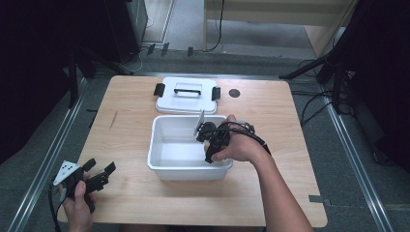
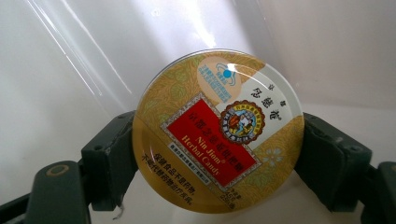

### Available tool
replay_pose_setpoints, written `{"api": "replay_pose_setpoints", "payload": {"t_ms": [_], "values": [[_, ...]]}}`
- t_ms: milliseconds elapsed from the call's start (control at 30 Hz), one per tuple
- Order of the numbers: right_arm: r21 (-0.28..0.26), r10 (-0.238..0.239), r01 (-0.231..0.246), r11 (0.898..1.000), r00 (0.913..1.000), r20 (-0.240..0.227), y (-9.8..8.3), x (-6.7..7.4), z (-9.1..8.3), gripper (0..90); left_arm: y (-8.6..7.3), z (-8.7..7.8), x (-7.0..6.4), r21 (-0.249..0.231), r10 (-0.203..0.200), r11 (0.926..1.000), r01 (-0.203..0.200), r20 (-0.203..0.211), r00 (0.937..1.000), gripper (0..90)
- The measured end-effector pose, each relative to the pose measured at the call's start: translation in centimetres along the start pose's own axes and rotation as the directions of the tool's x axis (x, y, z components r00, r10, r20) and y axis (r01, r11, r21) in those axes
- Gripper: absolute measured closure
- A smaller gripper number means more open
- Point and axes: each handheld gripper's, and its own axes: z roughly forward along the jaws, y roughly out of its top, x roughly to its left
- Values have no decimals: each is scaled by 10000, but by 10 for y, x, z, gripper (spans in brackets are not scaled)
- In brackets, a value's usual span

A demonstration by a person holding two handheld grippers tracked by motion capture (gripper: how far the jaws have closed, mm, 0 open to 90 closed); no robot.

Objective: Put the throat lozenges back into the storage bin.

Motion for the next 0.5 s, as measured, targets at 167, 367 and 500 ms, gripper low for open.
{"api": "replay_pose_setpoints", "payload": {"t_ms": [167, 367, 500], "values": [[36, -67, 67, 10000, 10000, 62, 0, 0, 1, 206, 0, 0, 0, 10, -19, 10000, 19, -3, 10000, 140], [22, -77, 77, 10000, 9999, 78, 1, 0, 2, 204, 0, 0, 0, 16, -24, 10000, 24, -2, 10000, 140], [31, -10, 10, 10000, 10000, 34, 0, 0, 1, 197, 0, 0, 0, 13, -32, 10000, 32, 0, 10000, 140]]}}
